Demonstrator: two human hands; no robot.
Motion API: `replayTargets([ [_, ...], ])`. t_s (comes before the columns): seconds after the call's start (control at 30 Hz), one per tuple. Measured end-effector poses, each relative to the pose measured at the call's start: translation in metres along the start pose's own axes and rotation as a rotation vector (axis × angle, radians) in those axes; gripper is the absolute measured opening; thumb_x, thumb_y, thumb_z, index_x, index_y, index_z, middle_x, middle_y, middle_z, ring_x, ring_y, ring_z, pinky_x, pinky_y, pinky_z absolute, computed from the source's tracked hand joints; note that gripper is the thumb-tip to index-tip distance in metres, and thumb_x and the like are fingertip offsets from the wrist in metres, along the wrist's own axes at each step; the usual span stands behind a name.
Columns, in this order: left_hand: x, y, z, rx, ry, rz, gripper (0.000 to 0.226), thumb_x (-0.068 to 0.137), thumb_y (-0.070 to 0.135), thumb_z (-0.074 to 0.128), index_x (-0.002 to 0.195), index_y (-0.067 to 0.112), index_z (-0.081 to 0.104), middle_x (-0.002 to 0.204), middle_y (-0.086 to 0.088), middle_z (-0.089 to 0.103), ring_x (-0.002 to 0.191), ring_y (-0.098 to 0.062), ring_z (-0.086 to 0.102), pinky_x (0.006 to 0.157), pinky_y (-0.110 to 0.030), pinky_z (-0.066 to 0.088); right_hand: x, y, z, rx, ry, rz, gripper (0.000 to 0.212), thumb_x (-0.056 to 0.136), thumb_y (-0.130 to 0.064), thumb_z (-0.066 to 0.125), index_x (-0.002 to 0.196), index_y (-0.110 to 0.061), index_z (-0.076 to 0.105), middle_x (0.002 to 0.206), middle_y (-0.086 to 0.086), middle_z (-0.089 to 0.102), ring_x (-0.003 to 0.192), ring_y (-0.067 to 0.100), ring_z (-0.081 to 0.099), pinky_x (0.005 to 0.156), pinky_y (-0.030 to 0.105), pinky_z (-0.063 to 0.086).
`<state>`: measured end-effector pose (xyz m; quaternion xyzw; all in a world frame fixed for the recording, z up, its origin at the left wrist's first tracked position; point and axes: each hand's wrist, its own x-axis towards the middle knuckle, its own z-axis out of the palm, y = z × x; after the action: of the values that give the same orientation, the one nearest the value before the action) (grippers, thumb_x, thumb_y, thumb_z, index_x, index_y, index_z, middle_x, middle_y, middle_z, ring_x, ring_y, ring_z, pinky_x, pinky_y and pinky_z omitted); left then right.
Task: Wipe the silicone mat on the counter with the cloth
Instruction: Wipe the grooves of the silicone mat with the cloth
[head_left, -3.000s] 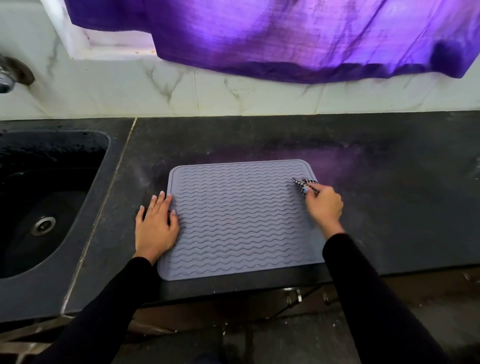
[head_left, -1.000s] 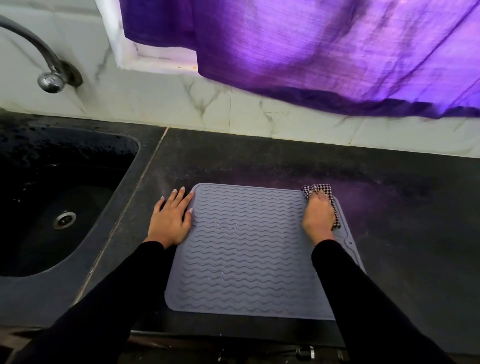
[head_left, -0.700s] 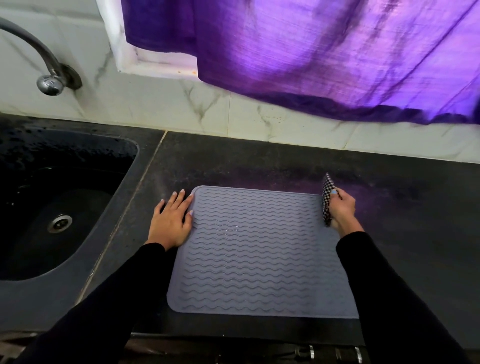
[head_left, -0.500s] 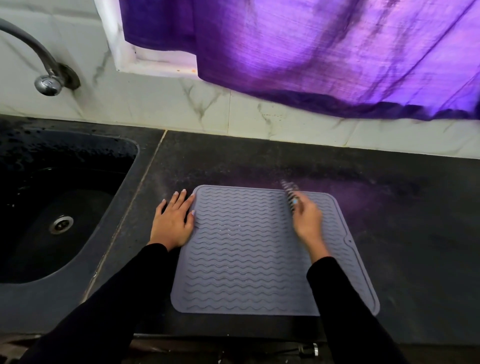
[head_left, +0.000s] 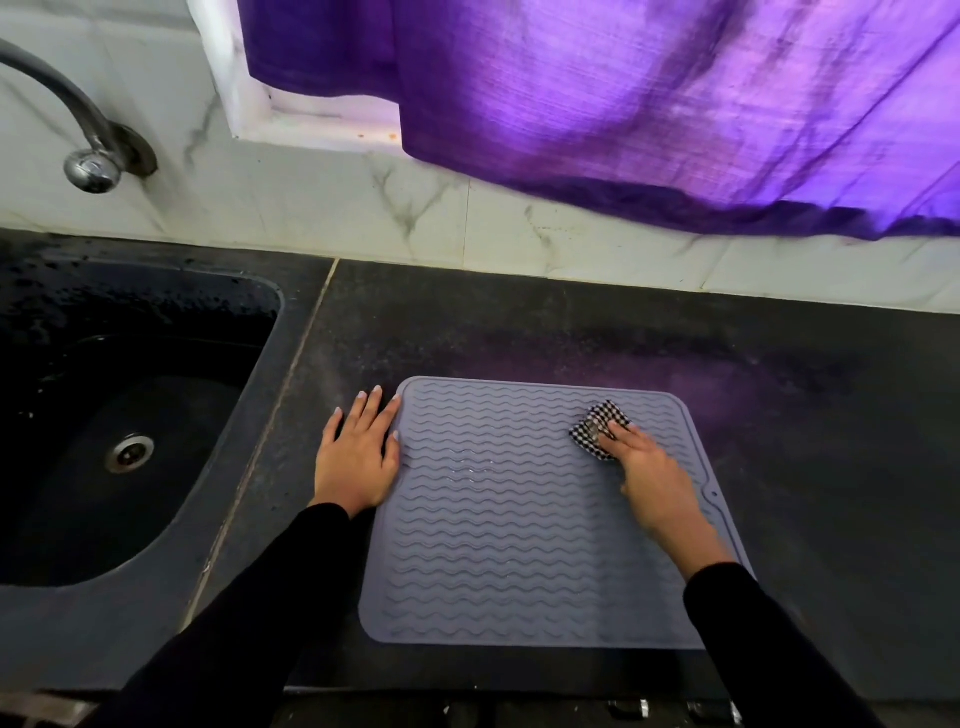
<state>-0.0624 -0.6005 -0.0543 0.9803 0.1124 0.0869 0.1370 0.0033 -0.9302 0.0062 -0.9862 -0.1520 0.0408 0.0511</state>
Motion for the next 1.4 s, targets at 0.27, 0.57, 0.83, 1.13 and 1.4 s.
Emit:
replayTargets([
  [0.27, 0.0, 0.002, -0.001, 0.036, -0.034, 0.024, 0.071, 0.08, 0.046, -0.004, 0.146, 0.034, 0.017, 0.156, -0.004, 0.018, 0.144, -0.019, 0.011, 0.115, -0.042, 0.005, 0.023, -0.072, -0.028, 0.644, 0.29, 0.334, 0.046, 0.084, 0.007, 0.045, 0.121, -0.017, 0.062, 0.112, 0.012, 0.065, 0.104, 0.027, 0.059, 0.083, 0.028, 0.043],
  [0.57, 0.0, 0.0, -0.001, -0.021, 0.005, 0.028, 0.071, 0.08, 0.047, 0.001, 0.145, 0.032, 0.026, 0.154, -0.005, 0.022, 0.144, -0.019, 0.014, 0.115, -0.041, 0.007, 0.006, -0.1, 0.031, -0.009, 0.134, 0.036, 0.047, 0.097, -0.007, 0.03, 0.141, -0.022, 0.037, 0.155, 0.0, 0.024, 0.144, 0.027, 0.014, 0.116, 0.038, 0.017],
  [0.83, 0.0, 0.002, -0.002, -0.005, -0.02, 0.032, 0.074, 0.078, 0.046, 0.0, 0.145, 0.03, 0.027, 0.155, -0.006, 0.021, 0.144, -0.021, 0.014, 0.115, -0.044, 0.007, 0.006, -0.047, 0.016, 0.037, 0.151, 0.198, 0.045, 0.091, -0.005, 0.042, 0.132, -0.022, 0.052, 0.137, 0.007, 0.049, 0.125, 0.03, 0.043, 0.103, 0.039, 0.038],
  [1.13, 0.001, 0.002, -0.003, 0.021, -0.029, 0.029, 0.075, 0.077, 0.046, -0.005, 0.146, 0.032, 0.022, 0.156, -0.005, 0.018, 0.144, -0.019, 0.011, 0.115, -0.043, 0.006, 0.015, -0.132, 0.005, 0.466, 0.233, 0.052, 0.059, 0.079, 0.012, 0.046, 0.128, -0.019, 0.056, 0.132, 0.008, 0.057, 0.126, 0.025, 0.049, 0.107, 0.022, 0.03],
  [1.4, 0.0, 0.001, -0.003, -0.009, -0.034, 0.025, 0.073, 0.078, 0.046, -0.001, 0.145, 0.033, 0.024, 0.156, -0.004, 0.018, 0.144, -0.019, 0.012, 0.116, -0.042, 0.006, 0.002, -0.121, 0.03, -0.07, 0.108, -0.173, 0.051, 0.097, -0.007, 0.029, 0.144, -0.029, 0.031, 0.155, 0.0, 0.023, 0.143, 0.024, 0.018, 0.118, 0.036, 0.007],
])
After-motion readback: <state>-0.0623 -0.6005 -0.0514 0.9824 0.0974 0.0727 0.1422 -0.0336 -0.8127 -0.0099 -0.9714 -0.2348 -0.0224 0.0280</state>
